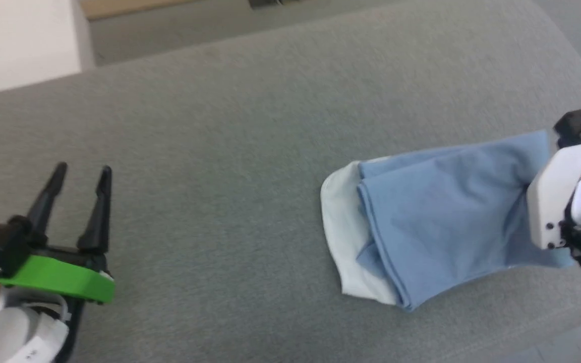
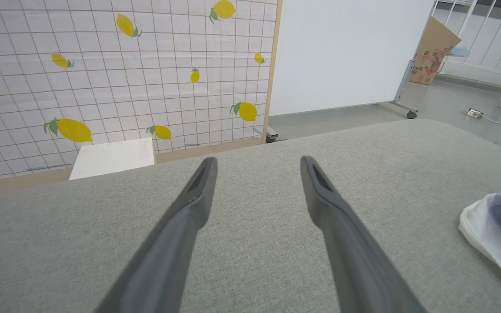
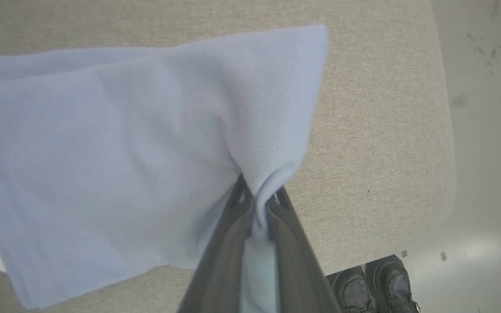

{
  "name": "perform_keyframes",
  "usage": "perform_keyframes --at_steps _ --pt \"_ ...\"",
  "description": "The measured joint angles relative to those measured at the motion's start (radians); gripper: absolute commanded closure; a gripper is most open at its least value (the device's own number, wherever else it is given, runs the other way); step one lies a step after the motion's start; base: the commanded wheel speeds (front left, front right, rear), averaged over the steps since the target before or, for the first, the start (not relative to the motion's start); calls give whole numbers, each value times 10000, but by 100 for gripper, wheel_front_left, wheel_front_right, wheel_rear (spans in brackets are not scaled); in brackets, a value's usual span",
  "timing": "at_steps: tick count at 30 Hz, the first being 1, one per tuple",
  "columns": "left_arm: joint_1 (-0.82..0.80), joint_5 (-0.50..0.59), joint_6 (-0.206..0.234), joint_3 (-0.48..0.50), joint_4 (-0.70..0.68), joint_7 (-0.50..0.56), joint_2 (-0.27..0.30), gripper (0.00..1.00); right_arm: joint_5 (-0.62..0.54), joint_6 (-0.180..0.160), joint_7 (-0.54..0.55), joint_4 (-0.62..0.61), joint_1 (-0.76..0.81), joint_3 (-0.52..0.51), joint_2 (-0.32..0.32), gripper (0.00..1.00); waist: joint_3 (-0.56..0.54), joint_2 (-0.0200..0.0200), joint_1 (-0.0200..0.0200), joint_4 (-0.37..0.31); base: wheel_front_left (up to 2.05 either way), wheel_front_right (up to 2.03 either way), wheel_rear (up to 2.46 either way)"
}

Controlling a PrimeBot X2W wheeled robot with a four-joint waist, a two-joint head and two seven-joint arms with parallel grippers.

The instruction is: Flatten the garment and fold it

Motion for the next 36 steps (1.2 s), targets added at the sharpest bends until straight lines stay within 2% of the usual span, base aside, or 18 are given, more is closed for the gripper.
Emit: perform_keyframes --at_steps 6,13,21,22,23,24,32,36 --pt "-17 -17 6 602 -1041 314 729 0 -665 0 -397 40 -486 -1475 2 100 1193 0 1 -385 0 0 0" --pt "275 -244 105 1685 -2165 704 1632 0 -1248 2 -963 228 -1460 -3461 -359 100 2699 0 2 -407 0 0 0" --pt "864 -364 194 2564 -2957 1011 2199 0 -2186 2 -1599 593 -2321 -4907 -136 100 4018 0 2 -371 0 0 0" --pt "932 -393 194 2646 -3014 1016 2240 0 -2410 2 -1720 602 -2355 -5012 -73 85 4143 0 2 -370 0 0 0" --pt "988 -437 194 2708 -3058 1045 2270 0 -2566 2 -1766 635 -2388 -5129 -6 8 4252 0 2 -371 0 0 0" --pt "1031 -499 194 2763 -3106 1051 2293 0 -2696 2 -1804 675 -2415 -5260 58 0 4346 0 1 -372 0 0 0" --pt "1238 -614 255 2809 -3068 1011 2307 0 -2826 2 -2406 489 -2701 -5490 -10 0 4210 0 1 -421 0 0 0" --pt "1223 -617 334 2474 -2646 786 1992 0 -2364 2 -3066 61 -2996 -4930 -247 0 3748 0 1 -404 0 0 0"
